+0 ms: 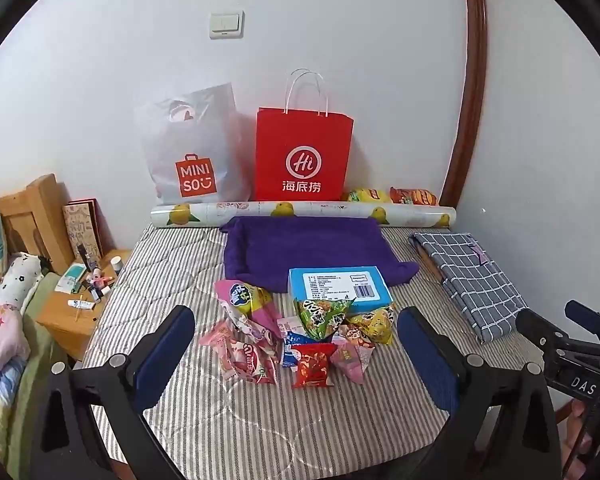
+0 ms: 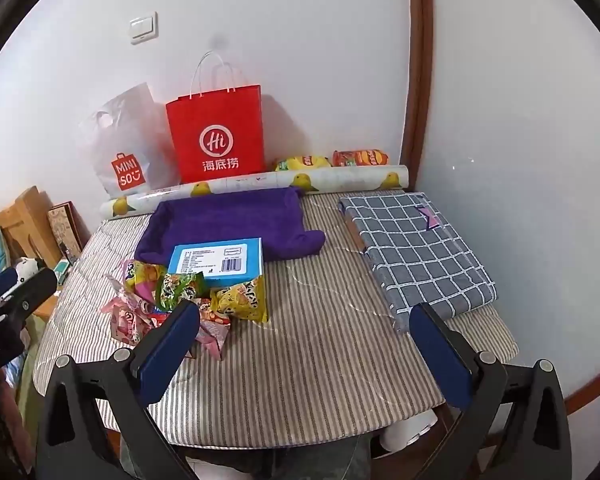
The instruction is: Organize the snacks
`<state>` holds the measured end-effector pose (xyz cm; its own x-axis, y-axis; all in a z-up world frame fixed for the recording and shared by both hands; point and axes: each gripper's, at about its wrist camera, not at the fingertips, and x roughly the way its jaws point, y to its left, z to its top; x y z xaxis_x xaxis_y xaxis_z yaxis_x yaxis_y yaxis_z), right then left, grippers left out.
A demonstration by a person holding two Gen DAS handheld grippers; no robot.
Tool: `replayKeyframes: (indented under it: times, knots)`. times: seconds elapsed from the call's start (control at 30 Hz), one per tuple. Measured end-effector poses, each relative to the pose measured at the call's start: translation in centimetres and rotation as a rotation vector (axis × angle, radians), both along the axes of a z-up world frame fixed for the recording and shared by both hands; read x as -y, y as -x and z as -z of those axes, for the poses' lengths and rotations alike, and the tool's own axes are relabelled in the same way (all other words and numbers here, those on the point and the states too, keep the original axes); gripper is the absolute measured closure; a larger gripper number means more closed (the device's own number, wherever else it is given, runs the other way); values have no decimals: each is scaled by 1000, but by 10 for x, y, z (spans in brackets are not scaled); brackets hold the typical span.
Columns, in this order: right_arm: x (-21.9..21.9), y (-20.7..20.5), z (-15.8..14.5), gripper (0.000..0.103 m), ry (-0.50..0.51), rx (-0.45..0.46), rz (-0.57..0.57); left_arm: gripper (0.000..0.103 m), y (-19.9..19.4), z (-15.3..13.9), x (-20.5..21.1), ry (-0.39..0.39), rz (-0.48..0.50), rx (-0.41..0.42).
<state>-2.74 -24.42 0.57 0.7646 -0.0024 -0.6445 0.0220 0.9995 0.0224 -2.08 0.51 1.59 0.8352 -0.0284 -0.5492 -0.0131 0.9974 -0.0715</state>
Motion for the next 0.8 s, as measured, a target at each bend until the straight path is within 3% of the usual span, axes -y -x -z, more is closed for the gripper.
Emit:
replayKeyframes:
  times: [0.8]
  knots:
    - [-7, 11, 6, 0, -4, 12, 3, 1, 6, 1, -2, 3, -7, 11]
